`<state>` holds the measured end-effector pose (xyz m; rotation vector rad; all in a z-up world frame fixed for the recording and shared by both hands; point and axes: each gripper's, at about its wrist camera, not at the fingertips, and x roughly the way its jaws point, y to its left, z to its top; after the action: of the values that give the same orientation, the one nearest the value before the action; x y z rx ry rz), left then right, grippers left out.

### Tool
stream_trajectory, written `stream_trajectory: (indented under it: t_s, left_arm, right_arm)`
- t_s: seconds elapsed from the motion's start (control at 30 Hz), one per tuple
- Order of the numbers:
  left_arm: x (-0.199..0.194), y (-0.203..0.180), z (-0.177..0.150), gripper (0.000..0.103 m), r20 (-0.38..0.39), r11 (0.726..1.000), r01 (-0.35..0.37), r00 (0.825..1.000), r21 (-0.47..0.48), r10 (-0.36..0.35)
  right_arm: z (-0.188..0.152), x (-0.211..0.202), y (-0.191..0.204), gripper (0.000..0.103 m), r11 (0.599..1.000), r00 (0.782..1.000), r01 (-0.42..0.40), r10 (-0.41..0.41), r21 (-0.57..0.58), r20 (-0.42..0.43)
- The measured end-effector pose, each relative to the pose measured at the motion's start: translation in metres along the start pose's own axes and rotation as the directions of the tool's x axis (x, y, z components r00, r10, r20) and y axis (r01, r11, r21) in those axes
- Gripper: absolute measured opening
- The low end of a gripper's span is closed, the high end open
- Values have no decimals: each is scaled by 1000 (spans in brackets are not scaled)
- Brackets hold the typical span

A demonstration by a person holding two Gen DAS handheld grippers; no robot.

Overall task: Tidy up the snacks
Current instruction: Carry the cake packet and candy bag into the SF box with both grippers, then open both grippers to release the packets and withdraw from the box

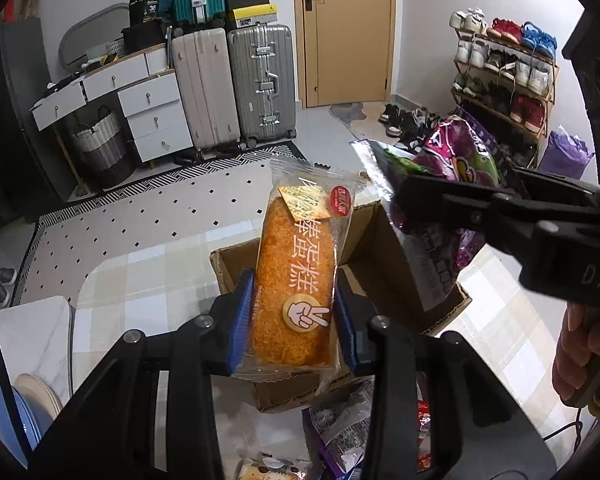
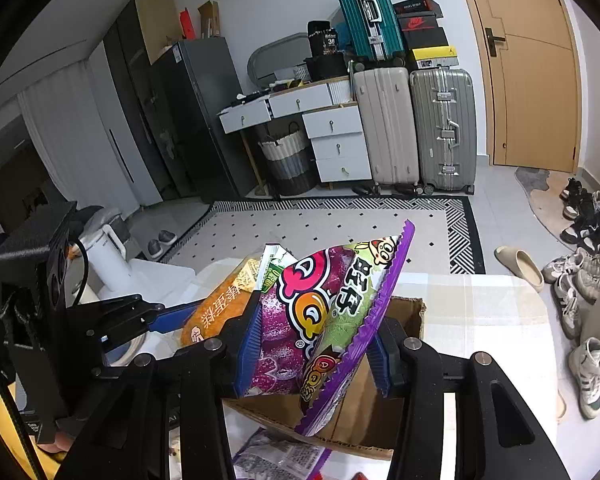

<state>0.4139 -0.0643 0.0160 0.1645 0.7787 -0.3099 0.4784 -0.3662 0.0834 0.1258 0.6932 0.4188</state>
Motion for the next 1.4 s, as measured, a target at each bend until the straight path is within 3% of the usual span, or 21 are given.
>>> stream_trajectory:
  t_s: [0.4, 0.7, 0.87, 0.93, 1.13, 1.27, 1.4]
  left_arm:
    - [53, -7, -1, 34, -87, 1000, 14, 996, 9, -13]
    - [73, -7, 0, 35, -100, 1000, 8, 995, 20, -6]
    - [70, -1, -6, 38, -91, 1000, 1, 996, 7, -1]
    - [69, 3, -8, 45, -92, 1000, -3, 996, -2, 3]
    - [62, 10, -22, 47, -110, 1000, -14, 994, -9, 13]
    - [52, 13, -34, 51, -104, 1000, -22, 994, -12, 20]
    - [35, 15, -40, 55, -92, 999, -24, 996, -27, 22]
  right_arm:
    - [-11, 37, -14, 46, 999, 996, 48, -47, 9, -77]
    - [-18, 54, -21, 46, 998, 990, 60, -57, 23, -129]
    - [-21, 68, -23, 47, 997, 982, 73, -67, 26, -176]
    - [-23, 77, -22, 47, 996, 974, 84, -79, 15, -211]
    - [-37, 92, -15, 52, 992, 956, 121, -126, -35, -265]
    - [-39, 84, -10, 58, 983, 954, 167, -180, -70, -239]
    - [-35, 64, -7, 60, 988, 968, 148, -156, -53, -199]
